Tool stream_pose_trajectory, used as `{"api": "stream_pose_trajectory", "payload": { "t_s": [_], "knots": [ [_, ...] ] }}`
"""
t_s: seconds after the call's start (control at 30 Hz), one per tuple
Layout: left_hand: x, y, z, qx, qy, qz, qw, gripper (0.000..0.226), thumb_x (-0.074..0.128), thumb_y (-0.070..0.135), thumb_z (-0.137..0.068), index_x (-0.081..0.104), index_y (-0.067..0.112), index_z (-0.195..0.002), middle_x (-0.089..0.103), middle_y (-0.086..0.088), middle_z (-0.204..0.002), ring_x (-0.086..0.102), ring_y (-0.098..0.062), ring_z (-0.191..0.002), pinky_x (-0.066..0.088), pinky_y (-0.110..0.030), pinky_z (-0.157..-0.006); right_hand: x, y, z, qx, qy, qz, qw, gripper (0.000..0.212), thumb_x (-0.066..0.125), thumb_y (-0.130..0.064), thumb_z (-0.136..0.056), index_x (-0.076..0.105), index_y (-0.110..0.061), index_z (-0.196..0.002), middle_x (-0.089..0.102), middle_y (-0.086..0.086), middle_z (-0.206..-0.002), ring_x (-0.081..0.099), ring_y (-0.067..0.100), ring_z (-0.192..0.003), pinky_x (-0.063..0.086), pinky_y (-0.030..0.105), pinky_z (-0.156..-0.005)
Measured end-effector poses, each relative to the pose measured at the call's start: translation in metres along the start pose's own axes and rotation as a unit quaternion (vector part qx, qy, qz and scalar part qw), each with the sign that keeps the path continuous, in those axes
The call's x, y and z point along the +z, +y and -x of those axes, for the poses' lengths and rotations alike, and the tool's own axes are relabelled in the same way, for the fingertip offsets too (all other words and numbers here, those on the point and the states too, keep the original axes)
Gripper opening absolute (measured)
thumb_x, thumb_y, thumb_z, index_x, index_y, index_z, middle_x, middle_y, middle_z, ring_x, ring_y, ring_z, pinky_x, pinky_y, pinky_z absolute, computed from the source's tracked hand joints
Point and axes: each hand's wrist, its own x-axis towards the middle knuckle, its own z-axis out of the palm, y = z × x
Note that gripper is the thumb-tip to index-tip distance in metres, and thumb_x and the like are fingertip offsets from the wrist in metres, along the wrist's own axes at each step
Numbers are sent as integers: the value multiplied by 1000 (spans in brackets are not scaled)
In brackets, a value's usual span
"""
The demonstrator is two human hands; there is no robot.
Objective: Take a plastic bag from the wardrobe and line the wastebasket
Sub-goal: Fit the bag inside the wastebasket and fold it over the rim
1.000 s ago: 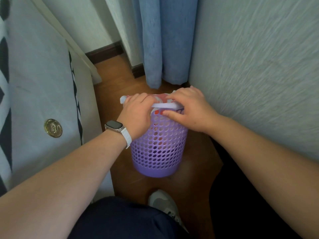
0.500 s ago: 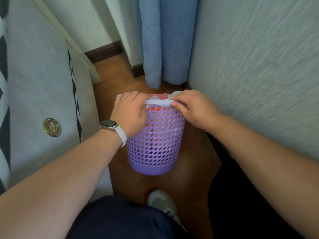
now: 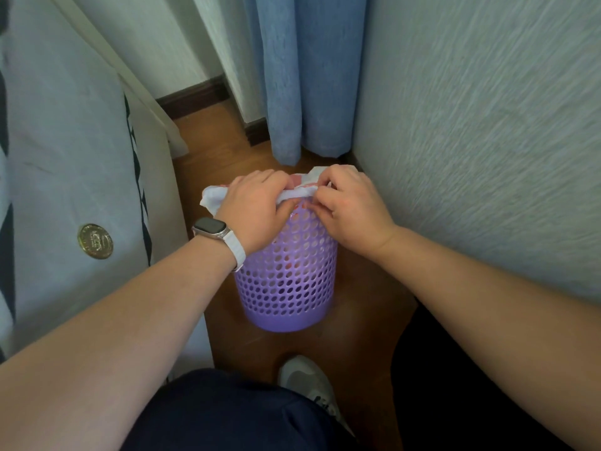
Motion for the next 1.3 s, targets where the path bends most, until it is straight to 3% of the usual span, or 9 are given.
{"api": "stream_pose_trajectory", "payload": {
  "t_s": [0.13, 0.3, 0.57, 0.67, 0.77, 0.87, 1.07, 1.17, 1.3],
  "knots": [
    [0, -2, 3, -7, 6, 7, 1000, 5, 57, 26, -91, 57, 21, -90, 59, 5, -80, 56, -21, -77, 40, -39, -75, -7, -5, -5, 25, -9, -54, 998, 20, 63, -31, -84, 59, -13, -79, 57, 5, -84, 51, 26, -78, 41, 39, -74],
    [-3, -1, 5, -50, 24, 34, 998, 6, 57, 14, -89, 59, 20, -89, 52, 9, -74, 48, -15, -72, 30, -32, -76, -8, 5, -6, 69, -61, -122, 988, 31, 57, -37, -88, 62, -16, -110, 62, 3, -101, 55, 23, -94, 46, 40, -85],
    [3, -4, 10, -36, 9, 22, 999, 8, 48, 18, -91, 55, 19, -87, 47, 9, -71, 47, -20, -71, 32, -36, -75, -6, 2, -6, 38, -33, -64, 997, 20, 54, -25, -86, 64, -10, -93, 59, 8, -84, 53, 28, -79, 44, 40, -72],
    [5, -7, 9, -38, -19, 34, 999, 14, 44, 29, -92, 57, 23, -96, 58, 5, -85, 53, -22, -85, 36, -41, -84, -6, 0, -5, 41, -35, -68, 996, 16, 57, -23, -86, 63, -10, -93, 58, 8, -86, 51, 26, -80, 41, 37, -73],
    [4, -6, 8, -2, -42, 41, 998, 29, 50, 37, -93, 55, 27, -120, 62, 6, -111, 52, -17, -104, 30, -34, -95, -5, -1, -5, 62, -28, -89, 994, 10, 64, -17, -83, 62, -10, -89, 58, 8, -86, 50, 26, -81, 36, 33, -73],
    [2, 2, 4, 51, -38, 38, 997, 30, 46, 34, -96, 56, 27, -123, 63, 8, -111, 52, -13, -104, 29, -33, -99, -6, -3, -7, 67, -20, -116, 991, 10, 66, -17, -81, 61, -11, -87, 57, 7, -87, 51, 25, -81, 31, 27, -71],
    [4, -2, 2, 34, -18, 33, 999, 22, 45, 22, -95, 63, 14, -105, 62, -4, -91, 55, -23, -85, 37, -34, -77, -18, 2, -9, 68, -48, -146, 986, 34, 64, -40, -80, 64, -13, -102, 62, 3, -102, 57, 21, -94, 44, 34, -85],
    [3, -1, 2, 8, -18, 28, 999, 19, 47, 19, -96, 62, 13, -105, 63, -5, -97, 54, -23, -90, 36, -32, -78, -18, 18, -7, 79, -87, -108, 987, 47, 51, -47, -86, 65, -10, -111, 62, 7, -113, 57, 27, -104, 45, 44, -93],
    [0, -4, 3, -15, -5, 9, 1000, 19, 48, 19, -97, 62, 13, -109, 63, -5, -101, 55, -23, -93, 42, -35, -80, -15, 25, -5, 93, -127, -110, 981, 49, 42, -41, -94, 62, -5, -119, 64, 11, -117, 58, 29, -107, 43, 37, -98]
  ]
}}
